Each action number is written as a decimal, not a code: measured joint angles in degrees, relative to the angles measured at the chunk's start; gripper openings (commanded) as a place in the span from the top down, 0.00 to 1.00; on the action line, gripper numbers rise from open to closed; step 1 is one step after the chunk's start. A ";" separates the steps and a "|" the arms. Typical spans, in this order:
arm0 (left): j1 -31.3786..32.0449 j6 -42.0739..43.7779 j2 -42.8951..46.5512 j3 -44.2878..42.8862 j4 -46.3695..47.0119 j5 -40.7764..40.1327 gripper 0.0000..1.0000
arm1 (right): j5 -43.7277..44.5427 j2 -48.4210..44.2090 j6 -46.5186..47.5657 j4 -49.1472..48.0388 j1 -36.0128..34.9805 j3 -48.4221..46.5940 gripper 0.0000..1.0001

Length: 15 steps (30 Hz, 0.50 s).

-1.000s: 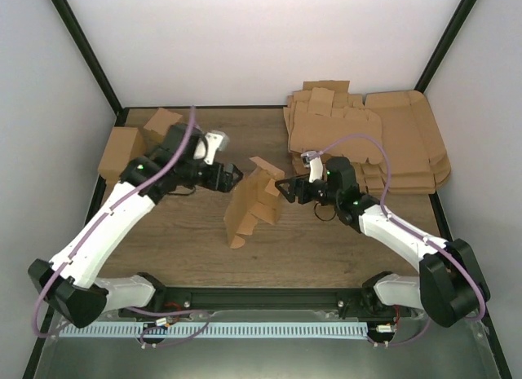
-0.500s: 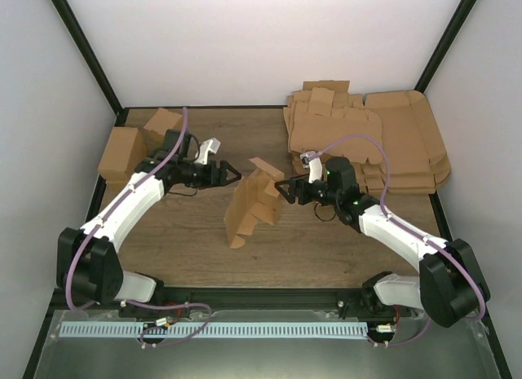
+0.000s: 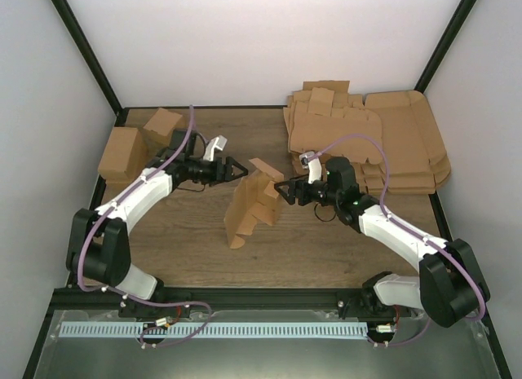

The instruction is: Fold the paper box

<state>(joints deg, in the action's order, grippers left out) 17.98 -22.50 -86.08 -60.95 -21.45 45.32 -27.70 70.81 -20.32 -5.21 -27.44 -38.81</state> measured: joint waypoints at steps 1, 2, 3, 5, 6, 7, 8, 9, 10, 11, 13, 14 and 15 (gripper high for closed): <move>0.00 0.02 -0.68 0.00 0.42 0.44 0.19 | -0.13 0.00 0.04 0.00 0.00 0.00 0.24; 0.00 0.00 -1.16 0.00 0.70 0.68 0.20 | -0.20 0.00 0.07 0.00 0.00 0.00 0.24; 0.00 0.02 -1.92 0.00 1.07 1.33 0.20 | -0.26 0.00 0.09 0.00 0.00 0.00 0.24; 0.04 0.09 -3.21 0.00 1.55 2.16 0.21 | -0.44 0.00 0.13 0.00 0.00 0.00 0.23; 0.07 0.17 -3.82 0.00 1.75 2.73 0.22 | -0.57 0.02 0.13 0.00 0.00 0.00 0.23; 0.11 0.24 -4.35 0.00 1.90 3.19 0.23 | -0.63 0.04 0.13 0.00 0.00 0.00 0.24; 0.13 0.33 -4.68 0.00 1.97 3.52 0.24 | -0.68 0.07 0.13 0.00 0.00 0.00 0.24; 0.17 0.52 -5.05 0.00 2.03 3.87 0.25 | -0.79 0.13 0.15 0.00 0.00 0.00 0.24; 0.17 0.70 -5.35 0.00 2.05 4.07 0.25 | -0.79 0.13 0.15 0.02 0.00 0.00 0.23; 0.24 1.01 -5.70 0.00 2.03 4.31 0.26 | -0.81 0.17 0.17 0.00 0.00 0.00 0.23; 0.28 1.55 -6.29 0.00 1.99 4.55 0.27 | -0.81 0.17 0.17 0.02 0.00 0.00 0.23; 0.33 1.73 -6.49 0.00 1.97 4.63 0.28 | -0.83 0.17 0.17 0.02 0.00 0.00 0.23; 0.35 1.86 -6.71 0.00 1.86 4.70 0.28 | -0.85 0.17 0.17 0.02 0.00 0.00 0.23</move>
<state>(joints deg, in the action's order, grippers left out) 18.33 -20.64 -92.79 -60.95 -19.59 50.02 -28.56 70.98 -20.14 -5.19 -27.44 -38.81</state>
